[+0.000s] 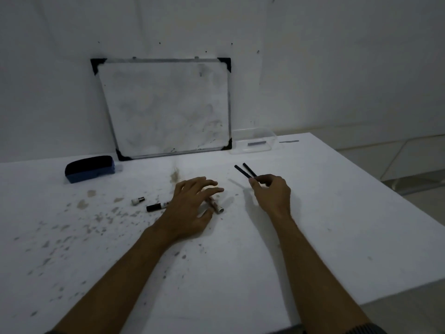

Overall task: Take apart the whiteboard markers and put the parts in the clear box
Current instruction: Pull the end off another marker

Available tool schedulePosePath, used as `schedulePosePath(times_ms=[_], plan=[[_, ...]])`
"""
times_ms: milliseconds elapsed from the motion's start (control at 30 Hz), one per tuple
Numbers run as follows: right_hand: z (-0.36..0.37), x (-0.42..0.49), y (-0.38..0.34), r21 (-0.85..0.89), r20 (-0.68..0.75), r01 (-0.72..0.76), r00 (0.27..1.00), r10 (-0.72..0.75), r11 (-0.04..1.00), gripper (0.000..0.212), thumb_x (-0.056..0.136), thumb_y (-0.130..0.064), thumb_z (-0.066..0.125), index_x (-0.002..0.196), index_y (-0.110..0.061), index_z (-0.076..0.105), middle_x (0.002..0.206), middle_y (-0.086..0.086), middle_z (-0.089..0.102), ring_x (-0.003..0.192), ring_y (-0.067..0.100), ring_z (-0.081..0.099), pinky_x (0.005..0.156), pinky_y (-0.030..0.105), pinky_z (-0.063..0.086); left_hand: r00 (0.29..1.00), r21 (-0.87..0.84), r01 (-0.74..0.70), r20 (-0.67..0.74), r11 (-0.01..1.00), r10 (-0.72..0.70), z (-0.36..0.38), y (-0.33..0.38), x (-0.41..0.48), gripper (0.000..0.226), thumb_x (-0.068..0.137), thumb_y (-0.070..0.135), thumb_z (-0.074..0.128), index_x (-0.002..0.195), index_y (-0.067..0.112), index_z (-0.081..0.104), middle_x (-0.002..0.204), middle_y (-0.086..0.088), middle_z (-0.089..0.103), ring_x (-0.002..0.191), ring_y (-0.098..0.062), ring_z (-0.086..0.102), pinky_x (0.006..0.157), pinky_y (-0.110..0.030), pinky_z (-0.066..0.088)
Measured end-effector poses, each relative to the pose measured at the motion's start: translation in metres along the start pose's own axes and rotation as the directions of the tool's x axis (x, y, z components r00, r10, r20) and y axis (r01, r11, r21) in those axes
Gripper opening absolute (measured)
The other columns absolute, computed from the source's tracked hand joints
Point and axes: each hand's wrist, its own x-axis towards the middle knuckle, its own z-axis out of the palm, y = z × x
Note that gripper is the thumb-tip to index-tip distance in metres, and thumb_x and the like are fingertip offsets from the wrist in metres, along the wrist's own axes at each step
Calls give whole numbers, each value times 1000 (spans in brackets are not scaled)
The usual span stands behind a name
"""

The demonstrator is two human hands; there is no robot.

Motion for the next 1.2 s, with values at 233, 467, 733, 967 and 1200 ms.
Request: schedulePosePath(times_ms=[233, 467, 733, 967, 1200], plan=[[9, -13, -18, 389, 116, -72, 993, 29, 918, 8, 87, -32, 80, 91, -25, 78, 88, -11, 78, 88, -1, 70, 77, 16, 51, 1000, 27, 1, -24, 1000, 0, 0, -3, 21, 23, 98, 38, 62, 118, 31, 74, 140, 9, 62, 147, -22, 37, 118, -47, 26], [3, -8, -13, 674, 206, -166, 978, 32, 720, 21, 86, -17, 82, 105, -9, 80, 94, 4, 80, 88, 12, 74, 86, 25, 59, 905, -391, 169, -302, 905, -299, -38, 14, 41, 23, 103, 28, 62, 122, 23, 72, 127, 10, 69, 132, -16, 54, 111, -51, 39], [26, -14, -23, 793, 542, -500, 840, -29, 348, 22, 90, -18, 78, 108, -6, 80, 90, 7, 75, 85, 16, 73, 87, 30, 58, 889, -731, 341, 47, 590, -455, -79, 16, -6, 27, 94, 48, 67, 104, 25, 77, 90, 0, 81, 79, -20, 80, 77, -33, 65], [50, -36, -39, 669, 627, -569, 777, 47, 479, 20, 87, -23, 82, 101, -9, 82, 95, 10, 78, 87, 20, 77, 79, 32, 62, 821, -800, 448, 191, 400, -537, -55, 7, -49, 19, 96, 34, 69, 97, 22, 83, 87, -12, 78, 61, -27, 71, 62, -43, 64], [66, -36, -60, 651, 650, -635, 749, 125, 417, 22, 84, -25, 84, 97, -8, 78, 86, 3, 77, 70, 15, 70, 75, 29, 58, 817, -769, 496, 254, 405, -519, -54, 5, -46, 33, 106, 26, 55, 91, 6, 78, 64, -6, 73, 46, -17, 65, 42, -27, 53]])
